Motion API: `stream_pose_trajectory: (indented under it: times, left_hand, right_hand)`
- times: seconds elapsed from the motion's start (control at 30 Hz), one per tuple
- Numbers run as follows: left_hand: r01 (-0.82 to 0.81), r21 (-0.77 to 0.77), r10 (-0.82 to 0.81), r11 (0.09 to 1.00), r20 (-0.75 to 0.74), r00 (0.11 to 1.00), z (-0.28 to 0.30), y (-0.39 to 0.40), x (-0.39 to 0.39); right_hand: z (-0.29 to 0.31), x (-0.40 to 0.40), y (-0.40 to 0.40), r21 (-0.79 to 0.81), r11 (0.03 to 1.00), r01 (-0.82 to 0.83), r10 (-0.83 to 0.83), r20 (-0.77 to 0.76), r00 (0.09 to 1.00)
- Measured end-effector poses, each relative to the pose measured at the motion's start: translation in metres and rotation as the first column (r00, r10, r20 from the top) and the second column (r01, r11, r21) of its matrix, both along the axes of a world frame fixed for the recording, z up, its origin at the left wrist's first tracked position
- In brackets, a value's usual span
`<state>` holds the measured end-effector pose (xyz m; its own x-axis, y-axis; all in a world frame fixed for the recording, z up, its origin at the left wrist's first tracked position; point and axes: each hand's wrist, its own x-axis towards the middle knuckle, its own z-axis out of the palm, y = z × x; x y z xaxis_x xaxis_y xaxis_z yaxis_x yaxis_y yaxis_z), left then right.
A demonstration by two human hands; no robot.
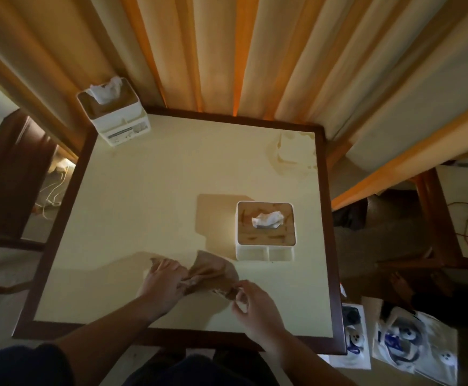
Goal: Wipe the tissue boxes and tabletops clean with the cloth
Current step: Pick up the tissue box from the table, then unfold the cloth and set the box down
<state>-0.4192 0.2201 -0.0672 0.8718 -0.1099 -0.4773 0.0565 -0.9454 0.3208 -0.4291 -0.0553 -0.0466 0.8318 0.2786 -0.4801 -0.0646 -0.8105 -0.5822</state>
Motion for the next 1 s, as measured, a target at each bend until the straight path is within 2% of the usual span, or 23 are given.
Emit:
stream_pose_trajectory:
  times: [0.13, 0.3, 0.4, 0.5, 0.6, 0.77, 0.9, 1.0]
  left_hand:
    - [0.000, -0.075, -0.003, 0.997, -0.031, 1.000, 0.018, 0.017, -0.008]
    - [0.084, -0.223, -0.078, 0.971, 0.035, 0.996, 0.062, 0.036, -0.005]
    - [0.134, -0.223, -0.108, 0.966, 0.124, 0.986, 0.091, 0.055, -0.002]
    - [0.144, -0.211, -0.118, 0.967, 0.130, 0.985, 0.116, 0.075, -0.003]
    - [0.116, -0.195, -0.088, 0.974, 0.145, 0.985, 0.133, 0.099, -0.009]
    - [0.018, -0.177, -0.009, 0.984, 0.049, 0.999, 0.149, 0.136, -0.019]
    - [-0.015, -0.225, 0.038, 0.974, 0.098, 0.994, 0.167, 0.155, -0.022]
    - [0.010, -0.382, 0.041, 0.924, 0.125, 0.991, 0.185, 0.159, -0.023]
  right_hand:
    - [0.002, 0.000, 0.047, -0.006, 1.000, 0.003, -0.003, -0.014, 1.000]
    - [0.028, 0.016, 0.110, 0.059, 0.998, -0.005, 0.004, 0.008, 1.000]
    - [0.055, 0.026, 0.135, 0.135, 0.985, -0.111, 0.110, 0.013, 0.994]
    - [0.075, 0.033, 0.151, 0.155, 0.964, -0.218, 0.218, 0.023, 0.976]
    - [0.083, 0.034, 0.161, 0.159, 0.962, -0.220, 0.214, 0.055, 0.975]
    - [0.099, 0.029, 0.174, 0.151, 0.954, -0.257, 0.231, 0.174, 0.957]
    - [0.098, 0.020, 0.179, 0.155, 0.942, -0.298, 0.236, 0.326, 0.916]
    - [0.108, 0.016, 0.188, 0.188, 0.921, -0.342, 0.313, 0.166, 0.935]
